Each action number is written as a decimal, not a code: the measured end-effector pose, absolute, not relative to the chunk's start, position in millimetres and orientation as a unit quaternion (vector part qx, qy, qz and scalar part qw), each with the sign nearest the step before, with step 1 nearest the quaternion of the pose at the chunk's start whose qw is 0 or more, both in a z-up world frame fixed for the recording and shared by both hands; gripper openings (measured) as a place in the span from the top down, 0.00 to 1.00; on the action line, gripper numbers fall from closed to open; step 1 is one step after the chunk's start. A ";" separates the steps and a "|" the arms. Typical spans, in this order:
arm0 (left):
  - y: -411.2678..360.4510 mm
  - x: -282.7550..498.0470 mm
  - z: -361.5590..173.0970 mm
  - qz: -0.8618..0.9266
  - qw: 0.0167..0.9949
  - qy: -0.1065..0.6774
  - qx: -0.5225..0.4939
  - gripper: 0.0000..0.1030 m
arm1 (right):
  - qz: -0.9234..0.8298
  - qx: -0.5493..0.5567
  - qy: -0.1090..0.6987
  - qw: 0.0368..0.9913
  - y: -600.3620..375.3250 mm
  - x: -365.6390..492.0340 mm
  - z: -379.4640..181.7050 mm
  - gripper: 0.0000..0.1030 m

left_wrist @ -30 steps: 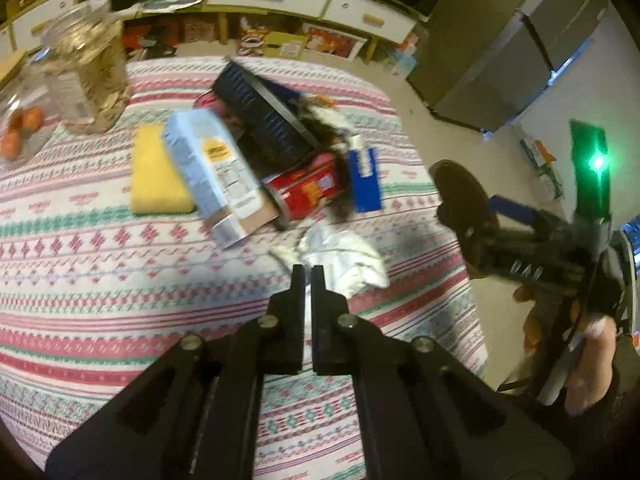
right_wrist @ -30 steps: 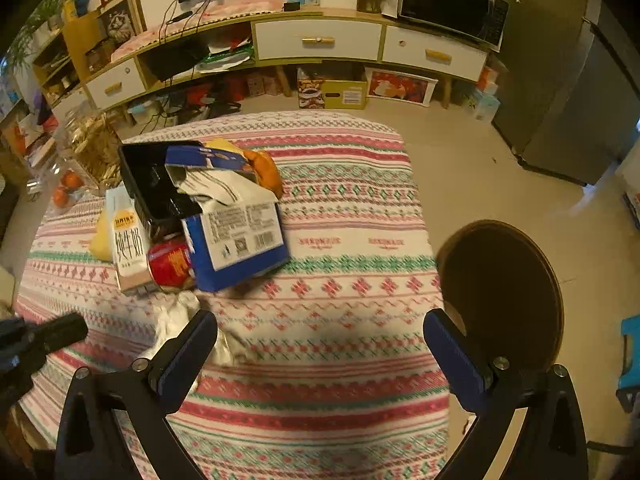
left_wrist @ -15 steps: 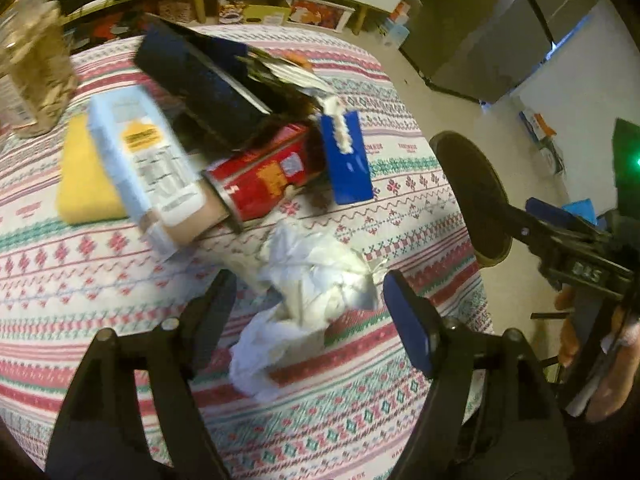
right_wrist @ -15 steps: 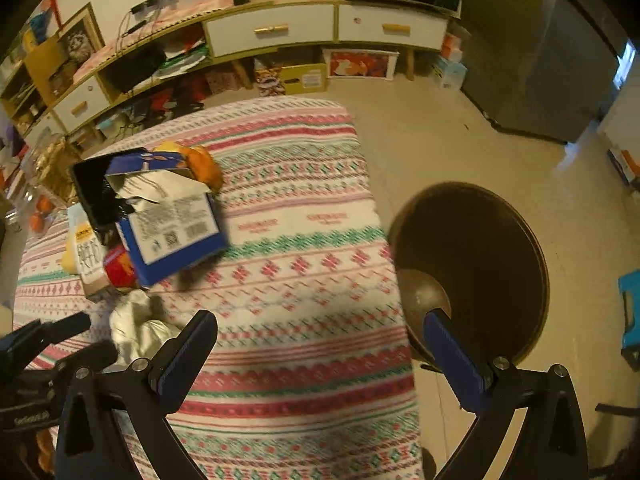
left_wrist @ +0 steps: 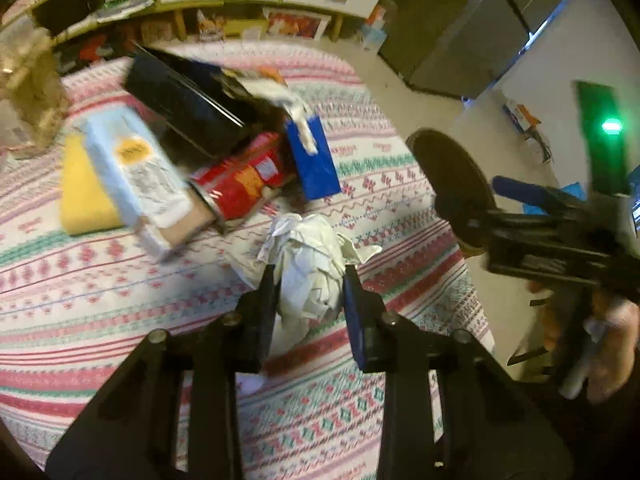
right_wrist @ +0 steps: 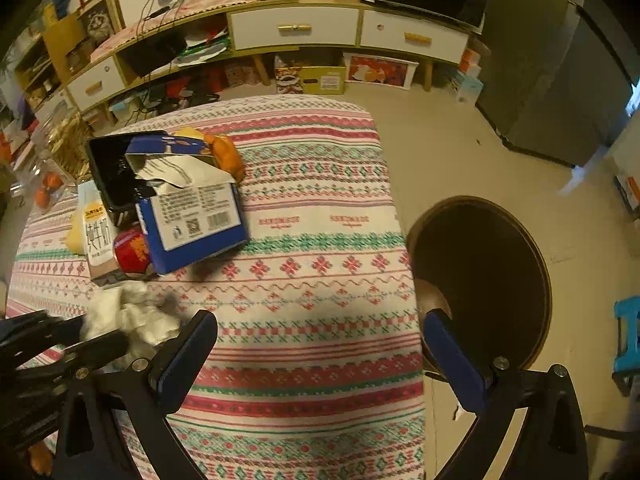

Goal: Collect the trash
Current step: 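Grasp the blue biscuit box with the right gripper while the left gripper holds the tissue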

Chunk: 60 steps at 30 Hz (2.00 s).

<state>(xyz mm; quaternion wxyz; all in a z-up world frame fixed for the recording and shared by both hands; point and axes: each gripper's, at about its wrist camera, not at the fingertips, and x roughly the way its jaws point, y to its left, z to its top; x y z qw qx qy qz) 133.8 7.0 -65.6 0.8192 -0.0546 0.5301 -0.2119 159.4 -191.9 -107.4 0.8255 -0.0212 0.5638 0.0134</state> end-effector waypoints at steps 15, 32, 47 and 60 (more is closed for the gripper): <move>96.8 121.9 -52.4 -0.105 0.856 0.501 -0.067 0.68 | 0.075 0.004 0.548 0.833 -108.3 191.1 -123.7 0.06; 96.7 119.0 -50.6 -0.099 0.861 0.494 -0.068 0.68 | 0.093 0.047 0.548 0.830 -138.0 187.6 -123.1 0.75; 44.4 123.1 -52.4 -0.127 0.860 0.490 -0.062 0.67 | 0.163 0.161 0.604 0.763 -203.5 152.9 -118.4 0.77; 34.3 121.4 -61.3 -0.123 0.855 0.501 -0.050 0.67 | 0.029 0.050 0.623 0.780 -247.9 139.4 -131.5 0.29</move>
